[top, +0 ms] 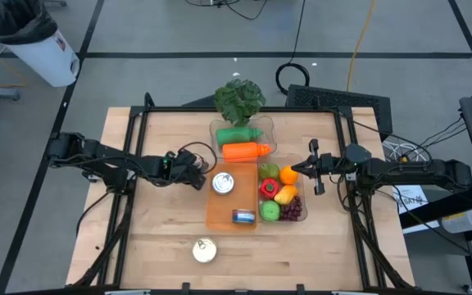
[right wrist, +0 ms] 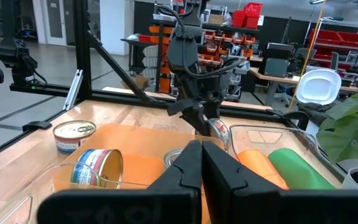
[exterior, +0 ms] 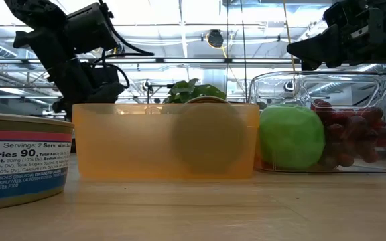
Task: Pick & Place Food Item
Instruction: Put the green tuna can into the orange bin
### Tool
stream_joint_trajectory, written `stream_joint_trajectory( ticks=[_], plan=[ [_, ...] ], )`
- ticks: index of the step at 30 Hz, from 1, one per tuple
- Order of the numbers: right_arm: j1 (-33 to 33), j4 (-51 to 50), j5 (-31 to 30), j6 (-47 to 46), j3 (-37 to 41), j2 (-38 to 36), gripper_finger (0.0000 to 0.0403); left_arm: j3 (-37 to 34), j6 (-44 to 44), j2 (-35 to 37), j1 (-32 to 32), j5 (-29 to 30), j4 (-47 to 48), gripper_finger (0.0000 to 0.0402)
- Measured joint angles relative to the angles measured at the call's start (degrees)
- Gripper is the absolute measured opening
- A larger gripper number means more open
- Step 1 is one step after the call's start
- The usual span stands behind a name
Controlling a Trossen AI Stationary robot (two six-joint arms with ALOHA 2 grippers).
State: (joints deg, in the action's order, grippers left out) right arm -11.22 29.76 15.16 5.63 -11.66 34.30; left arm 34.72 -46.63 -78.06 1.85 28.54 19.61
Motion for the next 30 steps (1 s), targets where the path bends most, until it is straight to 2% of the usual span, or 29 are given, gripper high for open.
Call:
stream_joint_trajectory(
  ticks=[5,11,16,25,28,30],
  plan=[
    [0.0,0.0,0.0,0.0,0.0,0.0,0.0000,0.0,4.0,0.1,0.0,0.3,-0.1,0.0218],
    [0.0,0.0,0.0,0.0,0.0,0.0,0.0000,1.2,7.9,0.2,0.2,0.4,0.1,0.0158],
    [0.0,0.0,0.0,0.0,0.0,0.0,0.0000,5.2,9.2,0.5,0.8,1.6,2.2,0.0156],
    [0.0,0.0,0.0,0.0,0.0,0.0,0.0000,16.8,11.0,0.6,5.2,7.6,19.2,0.0162],
    [0.0,0.0,0.0,0.0,0.0,0.0,0.0000,19.1,13.6,0.6,7.3,8.1,18.6,0.0157],
    [0.0,0.0,0.0,0.0,0.0,0.0,0.0000,19.3,18.0,0.6,9.1,8.1,14.5,0.0157]
  ],
)
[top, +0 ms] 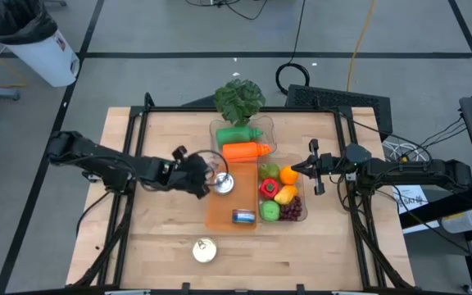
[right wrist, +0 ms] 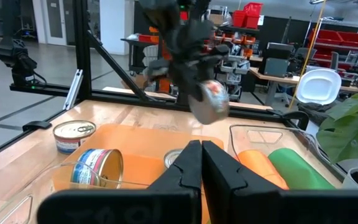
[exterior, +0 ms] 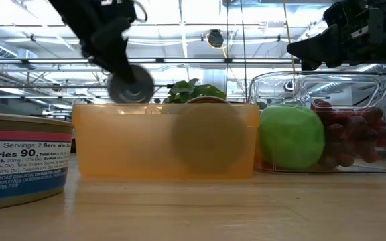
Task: Pick & Place Food Item
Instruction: Put the green tuna can into the orange bin
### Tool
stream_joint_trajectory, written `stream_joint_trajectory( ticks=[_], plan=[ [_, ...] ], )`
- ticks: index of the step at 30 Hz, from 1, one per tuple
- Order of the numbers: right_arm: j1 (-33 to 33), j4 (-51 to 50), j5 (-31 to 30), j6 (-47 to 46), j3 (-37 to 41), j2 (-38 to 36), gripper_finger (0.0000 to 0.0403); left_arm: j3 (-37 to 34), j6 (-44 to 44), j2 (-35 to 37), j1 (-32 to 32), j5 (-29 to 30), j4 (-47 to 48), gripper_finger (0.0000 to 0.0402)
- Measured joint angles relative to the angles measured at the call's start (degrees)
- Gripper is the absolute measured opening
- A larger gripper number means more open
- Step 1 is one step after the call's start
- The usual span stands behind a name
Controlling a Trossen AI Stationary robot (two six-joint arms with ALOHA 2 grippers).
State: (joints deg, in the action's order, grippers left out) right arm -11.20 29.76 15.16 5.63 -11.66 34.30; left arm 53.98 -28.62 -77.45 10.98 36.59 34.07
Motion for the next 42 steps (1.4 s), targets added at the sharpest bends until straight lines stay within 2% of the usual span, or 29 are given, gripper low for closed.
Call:
stream_joint_trajectory(
  ticks=[8,14,18,21,27,33,42],
  plan=[
    [0.0,0.0,0.0,0.0,0.0,0.0,0.0000,0.0,14.6,-5.5,4.2,-0.1,-13.6,0.0163],
    [0.0,0.0,0.0,0.0,0.0,0.0,0.0000,0.0,27.6,-12.9,4.6,-0.4,-15.0,0.0160],
    [0.0,0.0,0.0,0.0,0.0,0.0,0.0000,0.0,33.6,-17.2,4.5,0.5,-17.5,0.0170],
    [0.0,0.0,0.0,0.0,0.0,0.0,0.0000,0.0,36.9,-18.9,4.4,0.8,-19.5,0.0161],
    [0.0,0.0,0.0,0.0,0.0,0.0,0.0000,0.0,39.3,-19.1,4.5,1.4,-20.8,0.0152],
    [0.0,0.0,0.0,0.0,0.0,0.0,0.0000,0.0,42.0,-19.2,4.7,7.9,-20.7,0.0185],
    [0.0,0.0,0.0,0.0,0.0,0.0,0.0000,0.0,41.6,-19.1,2.7,3.8,-20.8,0.0159]
  ],
)
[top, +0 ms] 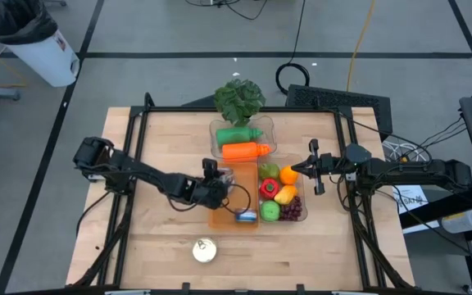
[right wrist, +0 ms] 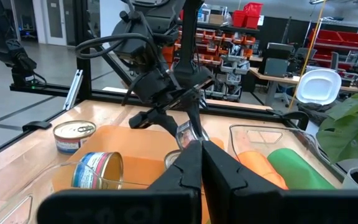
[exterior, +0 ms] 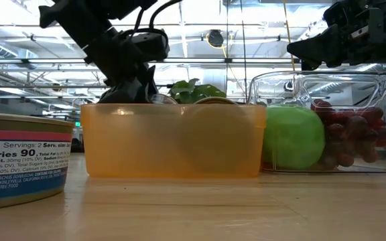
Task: Pick & Place Food Item
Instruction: Put the green tuna can into the orange bin, then put the blue pink tuna can into the orange bin
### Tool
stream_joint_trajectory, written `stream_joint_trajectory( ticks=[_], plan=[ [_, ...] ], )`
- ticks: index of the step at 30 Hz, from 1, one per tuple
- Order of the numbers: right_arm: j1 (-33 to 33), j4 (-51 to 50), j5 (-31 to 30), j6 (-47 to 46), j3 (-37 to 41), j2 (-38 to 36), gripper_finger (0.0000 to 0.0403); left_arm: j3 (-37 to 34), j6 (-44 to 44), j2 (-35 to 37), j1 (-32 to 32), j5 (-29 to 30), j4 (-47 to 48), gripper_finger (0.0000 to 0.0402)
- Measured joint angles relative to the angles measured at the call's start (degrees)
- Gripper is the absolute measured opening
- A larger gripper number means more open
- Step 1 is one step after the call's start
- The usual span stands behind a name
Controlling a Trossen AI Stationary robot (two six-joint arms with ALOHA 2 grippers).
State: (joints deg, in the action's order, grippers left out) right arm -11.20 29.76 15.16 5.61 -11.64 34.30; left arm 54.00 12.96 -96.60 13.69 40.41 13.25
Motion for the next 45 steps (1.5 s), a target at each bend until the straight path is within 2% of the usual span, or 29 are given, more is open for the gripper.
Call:
stream_joint_trajectory(
  ticks=[4,9,16,18,22,28,33,37,40,45],
  plan=[
    [0.0,0.0,0.0,0.0,0.0,0.0,0.0000,0.0,-4.1,0.0,-0.6,-1.5,0.0,0.0170],
    [0.0,0.0,0.0,0.0,0.0,0.0,0.0000,0.0,-3.5,0.0,-0.6,-5.6,0.3,0.0216],
    [0.0,0.0,0.0,0.0,0.0,0.0,0.0000,0.0,-6.8,0.0,-0.9,-6.2,0.2,0.0273],
    [0.0,0.0,0.0,0.0,0.0,0.0,0.0000,0.0,-9.2,0.0,-1.1,-8.2,0.2,0.0289],
    [0.0,0.0,0.0,0.0,0.0,0.0,0.0000,0.0,-11.7,-0.1,-2.0,-16.9,-0.1,0.0318],
    [0.0,0.0,0.0,0.0,0.0,0.0,0.0000,0.0,-14.5,0.0,-2.9,-19.2,-0.1,0.0353],
    [0.0,0.0,0.0,0.0,0.0,0.0,0.0000,-0.1,-13.5,3.0,-2.9,-19.6,0.0,0.0364],
    [0.0,0.0,0.0,0.0,0.0,0.0,0.0000,-0.1,-15.2,8.0,-2.9,-19.7,1.2,0.0365],
    [0.0,0.0,0.0,0.0,0.0,0.0,0.0000,-0.1,-19.2,12.3,-2.5,-23.4,5.0,0.0365],
    [0.0,0.0,0.0,0.0,0.0,0.0,0.0000,-0.1,-30.2,17.6,0.4,-33.5,15.0,0.0365]
  ],
)
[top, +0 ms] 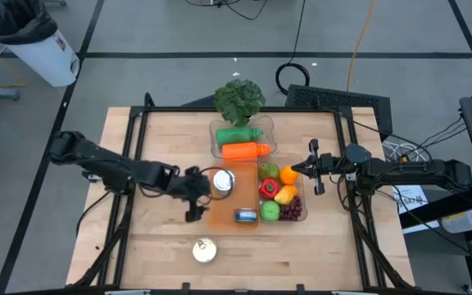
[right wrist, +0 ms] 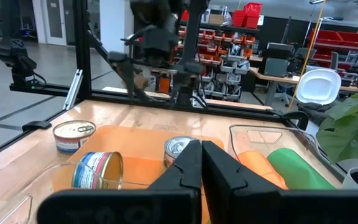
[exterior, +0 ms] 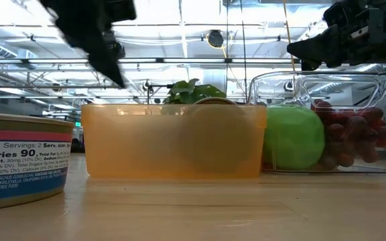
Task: Pick & Place Food Item
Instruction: Put the blue pink tuna can into the orange bin
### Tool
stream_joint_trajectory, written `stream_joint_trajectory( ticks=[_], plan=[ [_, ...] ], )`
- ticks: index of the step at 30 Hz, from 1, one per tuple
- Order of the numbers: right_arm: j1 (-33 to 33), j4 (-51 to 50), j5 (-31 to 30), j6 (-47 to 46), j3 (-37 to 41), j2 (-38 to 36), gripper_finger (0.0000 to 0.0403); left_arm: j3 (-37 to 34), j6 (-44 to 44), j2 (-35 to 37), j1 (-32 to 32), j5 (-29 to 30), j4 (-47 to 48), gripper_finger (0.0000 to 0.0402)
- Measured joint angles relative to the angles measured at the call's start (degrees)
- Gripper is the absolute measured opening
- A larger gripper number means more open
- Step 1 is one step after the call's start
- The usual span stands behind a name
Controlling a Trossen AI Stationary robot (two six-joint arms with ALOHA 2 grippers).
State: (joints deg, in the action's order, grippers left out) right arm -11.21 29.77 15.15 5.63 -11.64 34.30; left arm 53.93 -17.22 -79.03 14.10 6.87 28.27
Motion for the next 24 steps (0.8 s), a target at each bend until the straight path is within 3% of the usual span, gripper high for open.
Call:
stream_joint_trajectory(
  ticks=[3,6,13,16,24],
  plan=[
    [0.0,0.0,0.0,0.0,0.0,0.0,0.0000,0.0,-9.8,0.5,3.6,-4.7,4.4,0.0365],
    [0.0,0.0,0.0,0.0,0.0,0.0,0.0000,0.0,-18.4,-0.3,9.0,-5.3,4.4,0.0365],
    [0.0,0.0,0.0,0.0,0.0,0.0,0.0000,0.0,-31.4,-6.1,20.1,2.4,-1.8,0.0365],
    [0.0,0.0,0.0,0.0,0.0,0.0,0.0000,0.0,-37.1,-9.0,22.0,6.2,-3.3,0.0365],
    [0.0,0.0,0.0,0.0,0.0,0.0,0.0000,0.0,-47.9,-15.6,23.4,6.8,0.0,0.0365]
  ],
)
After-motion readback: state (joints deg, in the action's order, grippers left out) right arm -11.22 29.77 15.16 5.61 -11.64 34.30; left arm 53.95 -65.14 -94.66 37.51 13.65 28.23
